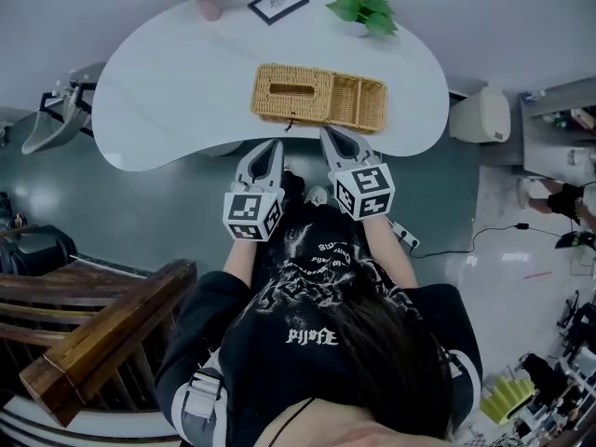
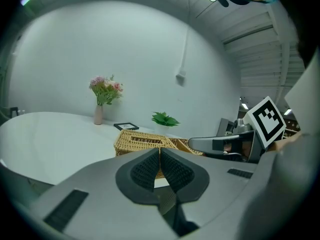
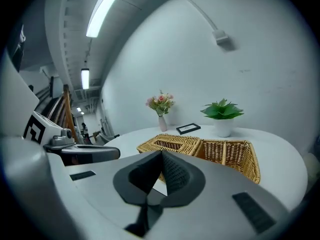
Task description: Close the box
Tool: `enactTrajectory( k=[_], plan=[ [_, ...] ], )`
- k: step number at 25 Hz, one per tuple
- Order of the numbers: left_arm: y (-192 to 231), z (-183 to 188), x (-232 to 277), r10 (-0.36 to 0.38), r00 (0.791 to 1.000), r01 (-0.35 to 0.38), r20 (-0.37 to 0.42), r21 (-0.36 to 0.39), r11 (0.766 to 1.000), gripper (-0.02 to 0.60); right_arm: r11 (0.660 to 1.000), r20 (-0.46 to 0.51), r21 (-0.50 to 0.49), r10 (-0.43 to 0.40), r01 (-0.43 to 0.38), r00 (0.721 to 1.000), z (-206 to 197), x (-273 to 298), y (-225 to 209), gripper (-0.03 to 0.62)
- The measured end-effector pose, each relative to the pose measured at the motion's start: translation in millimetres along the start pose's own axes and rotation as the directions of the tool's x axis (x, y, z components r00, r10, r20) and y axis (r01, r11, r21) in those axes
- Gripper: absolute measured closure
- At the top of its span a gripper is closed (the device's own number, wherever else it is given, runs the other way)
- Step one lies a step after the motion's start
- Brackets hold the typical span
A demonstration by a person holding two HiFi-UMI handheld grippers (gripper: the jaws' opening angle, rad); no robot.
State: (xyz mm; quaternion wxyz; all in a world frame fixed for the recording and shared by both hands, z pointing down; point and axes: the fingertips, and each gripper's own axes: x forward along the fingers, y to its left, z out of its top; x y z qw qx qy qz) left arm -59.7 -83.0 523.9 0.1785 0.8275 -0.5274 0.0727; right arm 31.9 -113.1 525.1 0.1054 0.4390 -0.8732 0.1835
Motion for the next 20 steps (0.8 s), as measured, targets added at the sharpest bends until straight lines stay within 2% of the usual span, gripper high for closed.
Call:
enactTrajectory(
  k=[11,20],
  plan=[
    [-8.2,2.1,4.8,-0.034,0.999,0.034,0.012,-0.002,0.999,0.557,1.0,0.004,-0.007,-0.027,0.027,1.0,-6.3,-2.8,-7.2,0.571],
    [-5.0,-0.9,1.8,-0.027,1.0,0.027,0.015,-0.007,1.0,0.557,0.999,0.0,-0.038,-0.031,0.031,1.0,-9.7,-2.5,-2.8,0.571]
  ],
)
